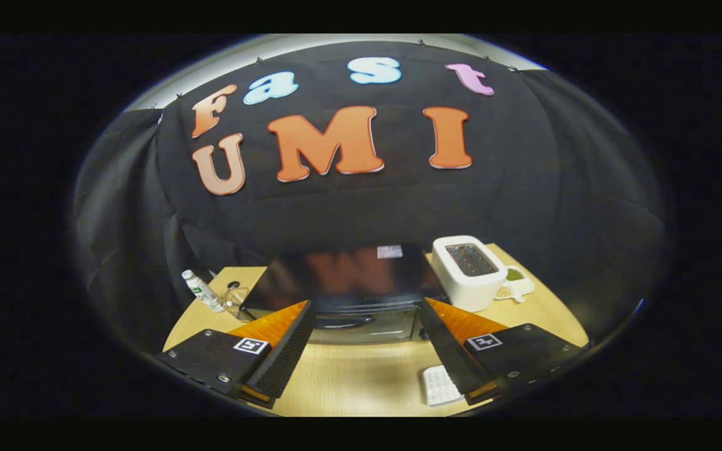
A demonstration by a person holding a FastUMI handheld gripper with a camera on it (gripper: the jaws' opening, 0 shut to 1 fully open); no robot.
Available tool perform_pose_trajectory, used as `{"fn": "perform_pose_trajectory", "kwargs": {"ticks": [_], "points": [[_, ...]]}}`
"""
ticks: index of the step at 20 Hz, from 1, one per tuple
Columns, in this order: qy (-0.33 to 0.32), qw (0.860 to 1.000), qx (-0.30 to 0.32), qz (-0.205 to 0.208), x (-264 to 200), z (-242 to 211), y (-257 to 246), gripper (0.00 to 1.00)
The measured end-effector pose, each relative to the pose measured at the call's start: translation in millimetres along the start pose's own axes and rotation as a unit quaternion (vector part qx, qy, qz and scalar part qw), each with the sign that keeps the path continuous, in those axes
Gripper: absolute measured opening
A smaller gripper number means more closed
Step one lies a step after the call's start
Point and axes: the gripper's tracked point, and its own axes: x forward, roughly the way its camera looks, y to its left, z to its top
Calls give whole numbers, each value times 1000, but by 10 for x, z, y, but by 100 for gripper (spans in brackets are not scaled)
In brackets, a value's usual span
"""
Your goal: Open the toaster oven, put the food inside, and close the toaster oven door.
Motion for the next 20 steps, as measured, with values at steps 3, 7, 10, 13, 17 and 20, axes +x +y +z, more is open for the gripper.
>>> {"fn": "perform_pose_trajectory", "kwargs": {"ticks": [3,7,10,13,17,20], "points": [[-48,999,-12,-14,-298,619,-314,99],[-114,993,-17,-28,-766,1303,-736,99],[-135,990,-24,-40,-1060,1486,-1012,99],[-133,990,-16,-46,-1307,1368,-1244,99],[-149,987,-16,-62,-1508,1368,-1531,99],[-169,984,2,-51,-1656,1456,-1589,99]]}}
